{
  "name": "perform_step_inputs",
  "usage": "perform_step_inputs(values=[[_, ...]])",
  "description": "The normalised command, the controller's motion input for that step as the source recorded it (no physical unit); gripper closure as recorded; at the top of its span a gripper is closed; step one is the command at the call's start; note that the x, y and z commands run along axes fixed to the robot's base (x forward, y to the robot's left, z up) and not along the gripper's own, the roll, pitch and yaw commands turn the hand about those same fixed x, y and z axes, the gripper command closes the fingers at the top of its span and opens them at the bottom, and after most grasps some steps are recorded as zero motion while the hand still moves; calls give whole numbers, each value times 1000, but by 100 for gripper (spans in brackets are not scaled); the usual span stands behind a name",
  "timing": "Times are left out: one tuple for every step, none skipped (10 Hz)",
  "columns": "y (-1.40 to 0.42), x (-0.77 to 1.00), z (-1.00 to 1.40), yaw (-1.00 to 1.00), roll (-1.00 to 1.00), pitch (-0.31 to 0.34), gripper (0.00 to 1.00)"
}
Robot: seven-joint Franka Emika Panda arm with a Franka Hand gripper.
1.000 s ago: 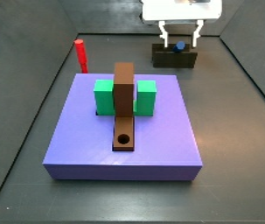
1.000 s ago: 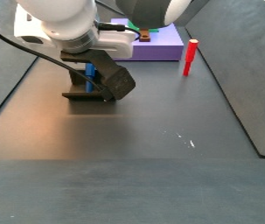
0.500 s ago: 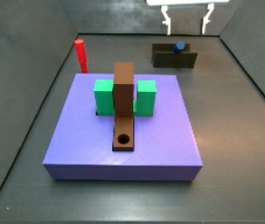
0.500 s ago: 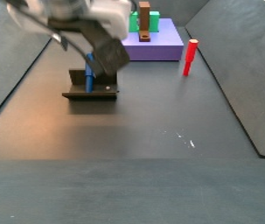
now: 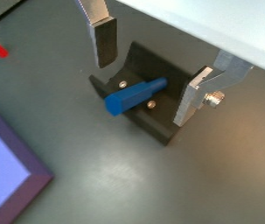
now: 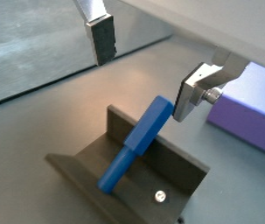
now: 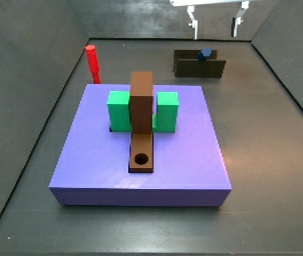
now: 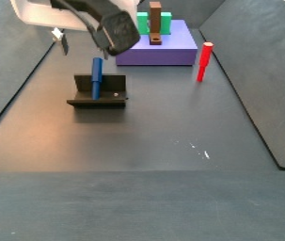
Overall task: Pick up the blue object. Move up. Place the blue object on the fixture. Regrasp the blue object. Move to above the board. Insert the blue object.
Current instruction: Regrasp the blue object.
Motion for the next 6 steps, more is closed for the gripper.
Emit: perform_step_inputs(values=[[0, 0, 0, 286, 1000, 40, 0], [0, 0, 0, 289, 1000, 69, 0], [0, 0, 0, 274, 1000, 54, 0], [-11, 0, 9, 243, 1000, 37, 0], [-34, 6, 17, 237, 1000, 31, 0], [-63, 26, 26, 234, 1000, 23, 0]])
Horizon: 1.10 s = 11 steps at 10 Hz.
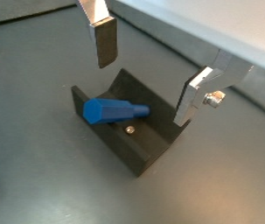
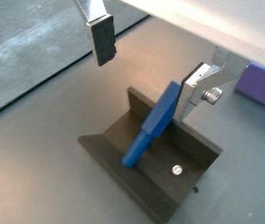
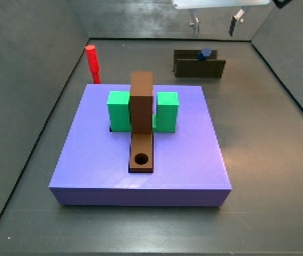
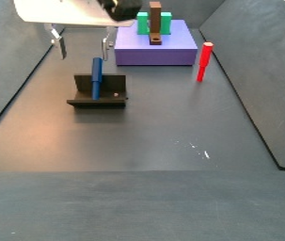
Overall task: Pick up the blue object. Move up. Place the blue object on the fixture. Regrasp the blue object. Move to above the board. Insert the blue object.
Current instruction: Regrasp the blue object.
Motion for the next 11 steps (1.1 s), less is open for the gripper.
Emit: perform_step_inputs(values=[[-80, 46, 26, 214, 1000, 9, 0], [-129, 100, 34, 140, 1000, 0, 0], [-226, 137, 0, 100, 1000, 0, 0], [-223, 117, 0, 97, 1000, 0, 0], [-300, 111, 0, 100, 1000, 0, 0], [-331, 71, -20, 131, 1000, 0, 0], [-349, 0, -66, 180, 1000, 0, 0], [-346, 0, -129, 194, 1000, 0, 0], [-294, 0, -189, 189, 1000, 0, 0], [-83, 0, -137, 40, 443, 0, 0], [0, 0, 0, 0, 43, 0, 0]])
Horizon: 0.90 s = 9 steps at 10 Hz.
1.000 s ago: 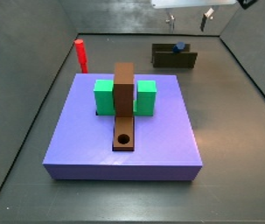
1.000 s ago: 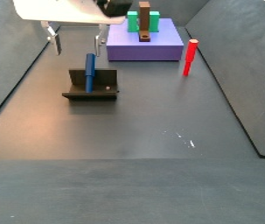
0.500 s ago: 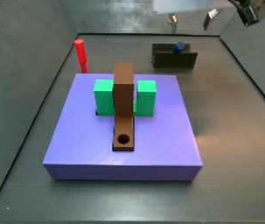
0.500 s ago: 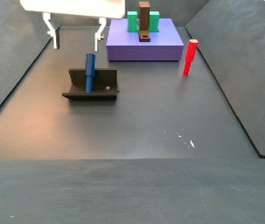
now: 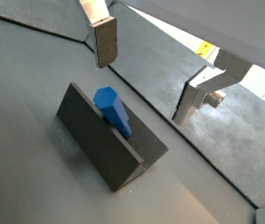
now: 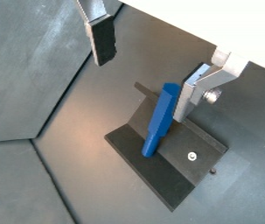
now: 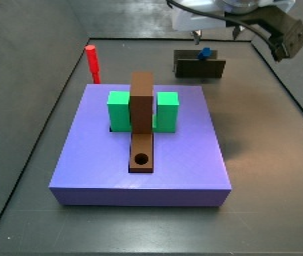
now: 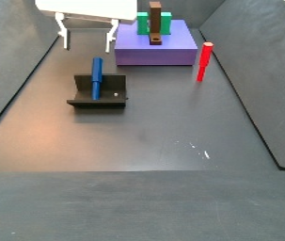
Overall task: Pick up the blue object. Move up. Place the blue object on the fixture. Regrasp the blue object. Move to above the board. Insert the blue object.
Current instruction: Regrasp the blue object.
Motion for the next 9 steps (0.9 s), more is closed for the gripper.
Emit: perform_step_inputs(values=[[0, 0, 0, 0, 9, 0, 0], [0, -3, -111, 0, 109, -40, 0], [-80, -26, -306, 54, 149, -69, 0], [-123, -14, -337, 3, 380, 0, 0], [-20, -74, -329, 11, 369, 0, 0], [0, -209, -229, 146, 403, -57, 0], [-66, -71, -97, 214, 537, -14, 0], [-123, 0, -146, 120, 609, 0, 0], [0, 0, -306, 20, 323, 0, 0]])
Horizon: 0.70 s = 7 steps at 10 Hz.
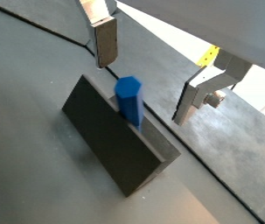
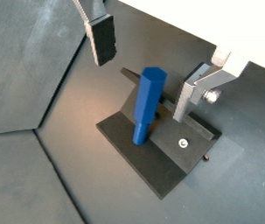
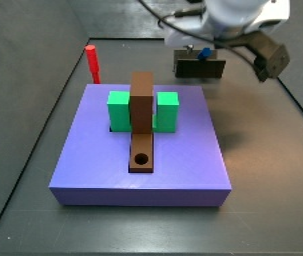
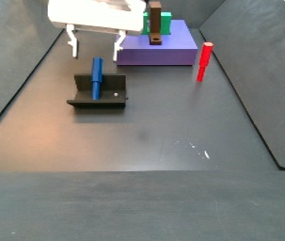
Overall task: Pick up the blue object. Move up. Place the blue object on the fixture. Regrasp the blue object. Move to above the board. Insert the blue object.
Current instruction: Regrasp the blue object.
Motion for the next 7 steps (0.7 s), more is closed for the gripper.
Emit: perform_step_inputs(values=[[0, 0, -289, 0, 226, -23, 0], [0, 0, -214, 0, 137, 0, 0], [0, 0, -60, 0, 149, 0, 0], [0, 0, -183, 0, 297, 0, 0], [0, 0, -180, 0, 343, 0, 0], [0, 0, -146, 0, 309, 0, 0], [0, 0, -77, 0, 257, 0, 0]])
